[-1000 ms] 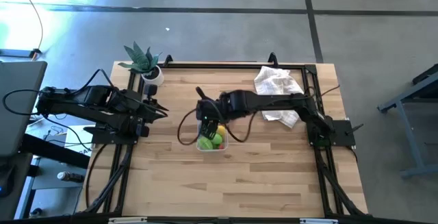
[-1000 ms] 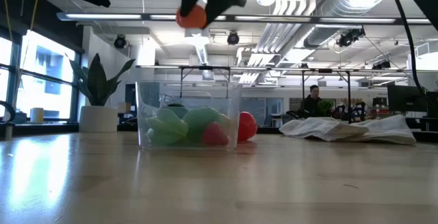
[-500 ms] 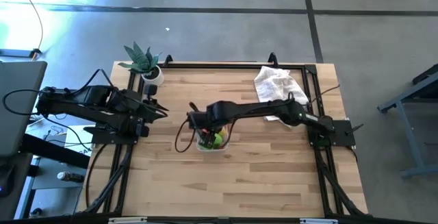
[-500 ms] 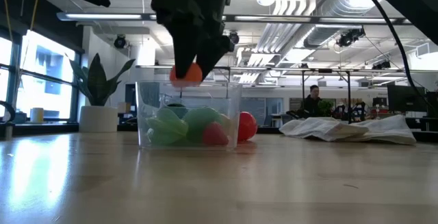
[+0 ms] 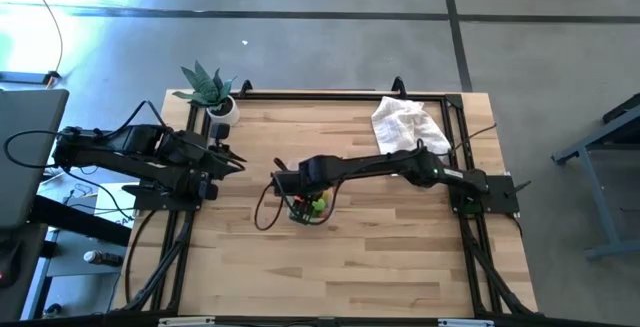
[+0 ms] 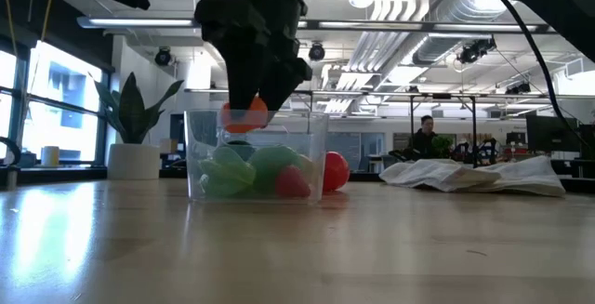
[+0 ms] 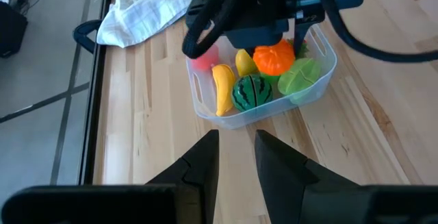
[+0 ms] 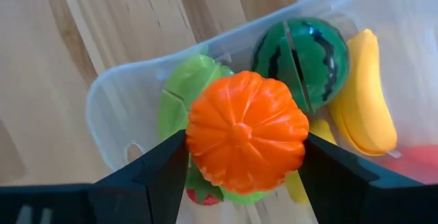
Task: Pick and placing Produce into tupperware
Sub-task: Put the tangerine into the bin
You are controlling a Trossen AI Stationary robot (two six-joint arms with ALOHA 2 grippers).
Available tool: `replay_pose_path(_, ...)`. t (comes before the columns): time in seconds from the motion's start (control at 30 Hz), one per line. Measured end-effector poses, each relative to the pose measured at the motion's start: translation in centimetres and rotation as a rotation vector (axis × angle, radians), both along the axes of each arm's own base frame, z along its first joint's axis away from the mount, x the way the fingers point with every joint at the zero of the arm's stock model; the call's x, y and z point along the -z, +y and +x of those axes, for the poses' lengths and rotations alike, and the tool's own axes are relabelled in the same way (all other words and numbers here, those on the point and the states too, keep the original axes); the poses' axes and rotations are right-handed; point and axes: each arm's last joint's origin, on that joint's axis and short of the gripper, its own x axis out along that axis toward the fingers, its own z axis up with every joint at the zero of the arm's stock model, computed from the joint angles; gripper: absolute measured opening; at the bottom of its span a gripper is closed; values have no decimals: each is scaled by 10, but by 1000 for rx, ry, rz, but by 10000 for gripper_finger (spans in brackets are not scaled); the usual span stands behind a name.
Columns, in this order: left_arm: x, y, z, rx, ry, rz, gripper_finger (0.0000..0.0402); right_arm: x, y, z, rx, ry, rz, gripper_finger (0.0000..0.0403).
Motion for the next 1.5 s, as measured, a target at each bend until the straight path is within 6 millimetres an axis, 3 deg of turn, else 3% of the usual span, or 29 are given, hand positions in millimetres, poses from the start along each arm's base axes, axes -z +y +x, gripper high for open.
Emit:
replay_pose_path(0.57, 0, 0, 0, 0, 0, 0, 85, 20, 3, 8, -7, 12, 10, 236)
replay_pose_path(1.07, 0, 0, 0, 0, -1, 0, 85, 21, 2, 8, 3, 17, 15, 236)
replay_pose_path(1.5, 0, 0, 0, 0, 0, 0, 85, 21, 1, 8, 5, 17, 14, 274)
